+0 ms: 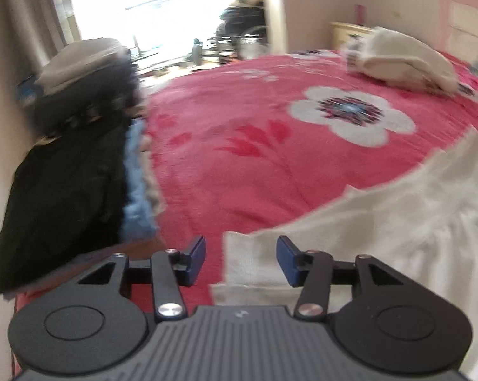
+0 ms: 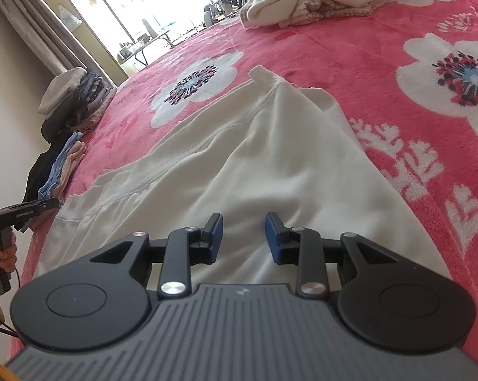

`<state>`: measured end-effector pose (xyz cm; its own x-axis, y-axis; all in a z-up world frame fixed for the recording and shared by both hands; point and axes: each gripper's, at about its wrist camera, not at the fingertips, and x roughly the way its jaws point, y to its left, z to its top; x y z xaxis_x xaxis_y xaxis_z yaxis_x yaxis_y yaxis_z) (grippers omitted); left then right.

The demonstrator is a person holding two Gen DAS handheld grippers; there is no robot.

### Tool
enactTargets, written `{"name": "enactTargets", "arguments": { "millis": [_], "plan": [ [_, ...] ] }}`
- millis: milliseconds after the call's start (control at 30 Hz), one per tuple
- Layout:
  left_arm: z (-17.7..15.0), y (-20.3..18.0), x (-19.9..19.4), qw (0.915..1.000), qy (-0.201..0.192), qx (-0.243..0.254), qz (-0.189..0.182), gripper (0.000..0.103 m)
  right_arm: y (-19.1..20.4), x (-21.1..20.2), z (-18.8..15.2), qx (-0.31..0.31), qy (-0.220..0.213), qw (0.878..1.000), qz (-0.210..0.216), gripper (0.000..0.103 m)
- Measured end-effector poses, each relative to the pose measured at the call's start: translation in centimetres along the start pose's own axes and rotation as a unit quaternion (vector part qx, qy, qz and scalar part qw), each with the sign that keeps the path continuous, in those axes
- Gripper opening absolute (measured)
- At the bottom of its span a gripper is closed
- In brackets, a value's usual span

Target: Fold clothes

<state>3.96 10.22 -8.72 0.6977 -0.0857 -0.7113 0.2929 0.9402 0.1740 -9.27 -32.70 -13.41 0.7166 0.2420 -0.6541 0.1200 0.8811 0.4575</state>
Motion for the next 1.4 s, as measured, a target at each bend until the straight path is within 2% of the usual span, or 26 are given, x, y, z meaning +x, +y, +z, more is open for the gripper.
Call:
{"name": "enactTargets", "arguments": {
  "millis": [167,300,433,567,733,833,967,1100,1200,1300,1400],
  "plan": [
    [-0.4,-1.8,2.7,0.9980,0.051,0.038,-0.002,0.031,0.1,0.0,0.0,-0.003,-0.001,1.000,0.000,0.030],
    [0.0,-1.2,3.5,0.9981,0.061,0.004,-0.004,0.023,0.2,-0.2,-0.1,-0.008,-0.002,1.000,-0.004,0.030],
    [-0.3,-0.5,3.9,0.9978,0.064,-0.017,-0.003,0.011,0.4,-0.1,-0.2,-0.012,-0.003,1.000,-0.006,0.031],
    [-0.7,-0.2,4.0,0.9979,0.056,-0.032,-0.003,0.007,0.4,-0.1,-0.2,-0.012,-0.006,1.000,-0.007,0.031],
    [-1.0,0.0,3.4,0.9980,0.028,-0.056,0.009,0.003,0.6,-0.2,-0.3,-0.012,-0.009,1.000,-0.009,0.031],
    [-0.7,0.7,2.4,0.9966,-0.001,-0.077,0.029,0.003,0.6,-0.3,-0.3,-0.012,-0.011,1.000,-0.010,0.031],
    [-0.3,1.9,1.9,0.9941,-0.017,-0.095,0.050,0.003,0.5,-0.2,-0.3,-0.010,-0.014,1.000,-0.010,0.031],
    [-0.3,2.4,2.3,0.9925,-0.021,-0.101,0.065,0.003,0.4,-0.1,-0.3,-0.012,-0.015,1.000,-0.010,0.031],
    [-0.7,2.1,3.9,0.9928,-0.002,-0.094,0.074,0.003,0.5,0.0,-0.3,-0.018,-0.015,1.000,-0.013,0.031],
    [-0.7,1.3,4.6,0.9943,0.008,-0.075,0.075,0.009,0.9,0.1,-0.3,-0.032,-0.015,0.999,-0.022,0.031],
    [0.0,1.9,2.1,0.9927,-0.022,-0.102,0.060,0.021,1.7,-0.4,0.1,-0.055,-0.020,0.998,-0.038,0.032]
  ]
}}
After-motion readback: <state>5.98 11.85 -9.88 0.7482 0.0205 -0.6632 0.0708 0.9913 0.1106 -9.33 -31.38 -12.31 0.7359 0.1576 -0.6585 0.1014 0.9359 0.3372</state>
